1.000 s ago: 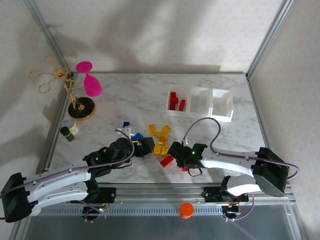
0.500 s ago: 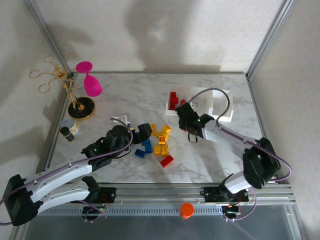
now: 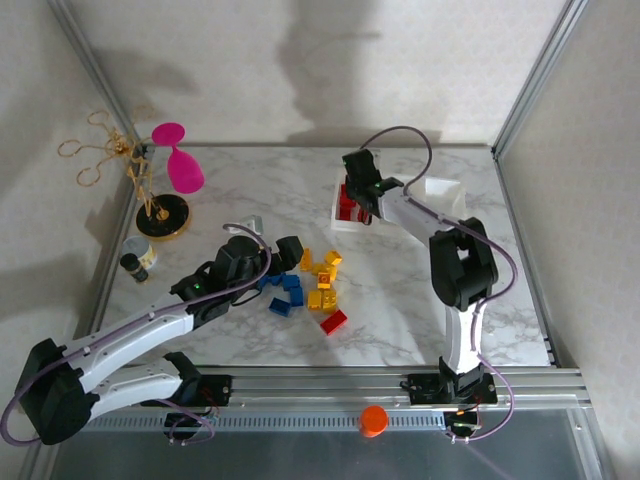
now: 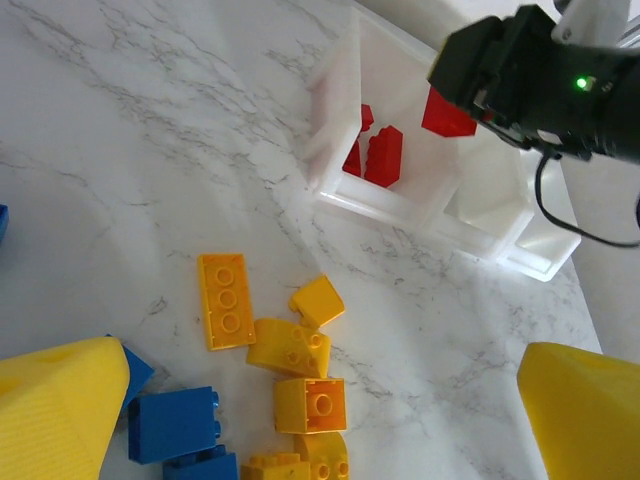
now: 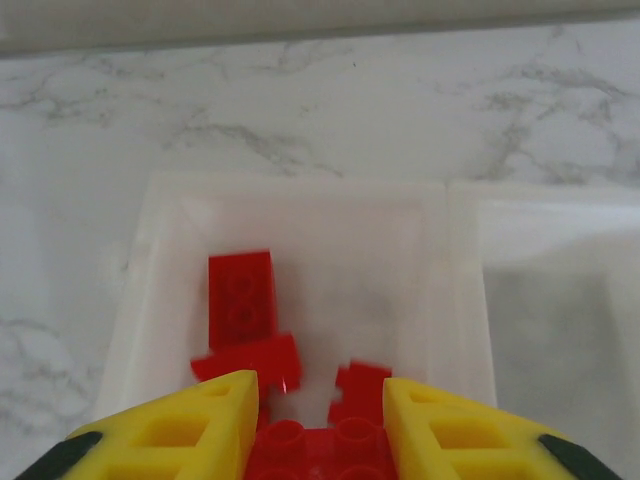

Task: Sort the legos into containers by color
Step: Place the lego in the container, then pick up the lego from the bottom-center of the table.

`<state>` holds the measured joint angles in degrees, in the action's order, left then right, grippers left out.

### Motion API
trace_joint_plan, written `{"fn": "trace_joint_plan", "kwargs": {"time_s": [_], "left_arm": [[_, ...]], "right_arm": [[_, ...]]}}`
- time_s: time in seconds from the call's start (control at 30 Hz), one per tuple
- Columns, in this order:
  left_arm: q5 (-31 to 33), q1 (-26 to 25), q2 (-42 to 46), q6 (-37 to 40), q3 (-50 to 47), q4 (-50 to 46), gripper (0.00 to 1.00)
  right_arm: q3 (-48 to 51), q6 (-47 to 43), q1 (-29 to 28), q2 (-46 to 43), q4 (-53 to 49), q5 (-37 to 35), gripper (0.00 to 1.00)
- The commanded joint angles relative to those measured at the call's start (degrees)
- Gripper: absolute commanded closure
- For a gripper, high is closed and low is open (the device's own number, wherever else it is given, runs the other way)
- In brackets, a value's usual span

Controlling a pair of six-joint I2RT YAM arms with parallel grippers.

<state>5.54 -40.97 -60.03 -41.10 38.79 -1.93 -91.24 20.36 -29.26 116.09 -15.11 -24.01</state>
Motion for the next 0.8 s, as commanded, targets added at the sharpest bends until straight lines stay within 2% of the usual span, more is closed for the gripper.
{"fn": "trace_joint_plan", "kwargs": {"time_s": [0.0, 0.1, 0.23, 0.47, 0.77], "left_arm": [[-1.52, 0.89, -0.50, 1.81, 1.82, 1.05, 0.00], [-1.88, 1.07, -0.70, 2.08, 2.06, 0.58, 0.00], [-2.44, 1.05, -0.46, 2.25, 2.39, 0.48, 0.00], [-4.75, 0.51, 2.41, 1.16, 0.39, 0.76, 0.01], [-4.09, -2.24, 7.85, -1.50, -3.83, -1.81, 0.00]], "right_arm": [[-4.67, -4.04, 0.86, 3.25, 1.32, -0.09, 0.57], [-6.04, -4.89, 0.86, 3.06, 1.40, 0.51, 0.49], [-2.63, -4.44, 0.68, -1.42, 2.83, 2.42, 0.45], [10.44, -0.97, -2.74, -12.98, 3.56, 4.65, 0.36], [24.33, 5.30, -7.93, -26.52, -1.35, 4.76, 0.28]]}}
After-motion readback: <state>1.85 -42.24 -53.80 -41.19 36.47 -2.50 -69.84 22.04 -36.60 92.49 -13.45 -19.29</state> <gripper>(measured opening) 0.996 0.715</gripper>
